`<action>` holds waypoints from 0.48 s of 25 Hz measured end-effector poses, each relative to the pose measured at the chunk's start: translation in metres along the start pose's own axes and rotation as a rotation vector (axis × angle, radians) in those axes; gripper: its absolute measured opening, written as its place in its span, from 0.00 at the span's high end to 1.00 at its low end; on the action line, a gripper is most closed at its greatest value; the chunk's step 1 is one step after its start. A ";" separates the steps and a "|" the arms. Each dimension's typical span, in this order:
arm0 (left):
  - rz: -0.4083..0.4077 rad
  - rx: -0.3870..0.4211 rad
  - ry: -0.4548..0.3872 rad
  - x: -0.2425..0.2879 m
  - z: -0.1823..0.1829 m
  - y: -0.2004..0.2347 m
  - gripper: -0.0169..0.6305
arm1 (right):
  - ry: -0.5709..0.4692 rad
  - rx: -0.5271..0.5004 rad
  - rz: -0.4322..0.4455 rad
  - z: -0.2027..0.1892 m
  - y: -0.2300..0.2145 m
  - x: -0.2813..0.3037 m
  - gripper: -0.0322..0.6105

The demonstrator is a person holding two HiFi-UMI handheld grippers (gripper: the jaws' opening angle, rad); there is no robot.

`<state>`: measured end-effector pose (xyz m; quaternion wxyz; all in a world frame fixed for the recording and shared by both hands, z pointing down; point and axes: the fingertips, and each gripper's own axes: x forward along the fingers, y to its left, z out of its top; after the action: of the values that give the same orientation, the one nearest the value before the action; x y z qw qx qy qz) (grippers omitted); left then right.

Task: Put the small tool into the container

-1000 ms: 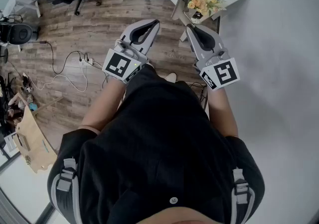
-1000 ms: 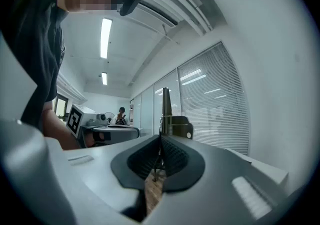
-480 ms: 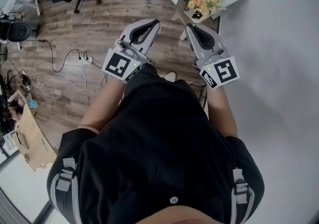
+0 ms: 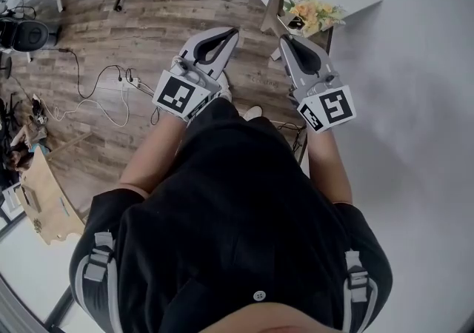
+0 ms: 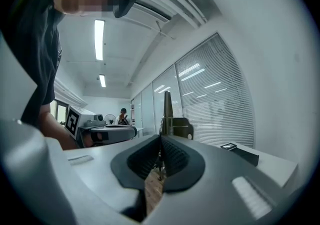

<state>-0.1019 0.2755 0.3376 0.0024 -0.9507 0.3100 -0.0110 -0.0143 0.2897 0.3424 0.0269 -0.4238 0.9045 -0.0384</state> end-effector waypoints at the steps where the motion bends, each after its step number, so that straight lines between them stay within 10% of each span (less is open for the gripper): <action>1: 0.003 -0.007 -0.002 0.003 0.001 0.006 0.96 | 0.002 0.003 0.003 0.001 -0.004 0.005 0.92; 12: 0.002 -0.035 -0.003 0.025 -0.002 0.084 0.96 | 0.010 0.018 0.022 0.010 -0.028 0.084 0.92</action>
<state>-0.1310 0.1931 0.3396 -0.0139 -0.9504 0.3108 -0.0040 -0.0456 0.2073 0.3341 0.0269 -0.4132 0.9090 -0.0482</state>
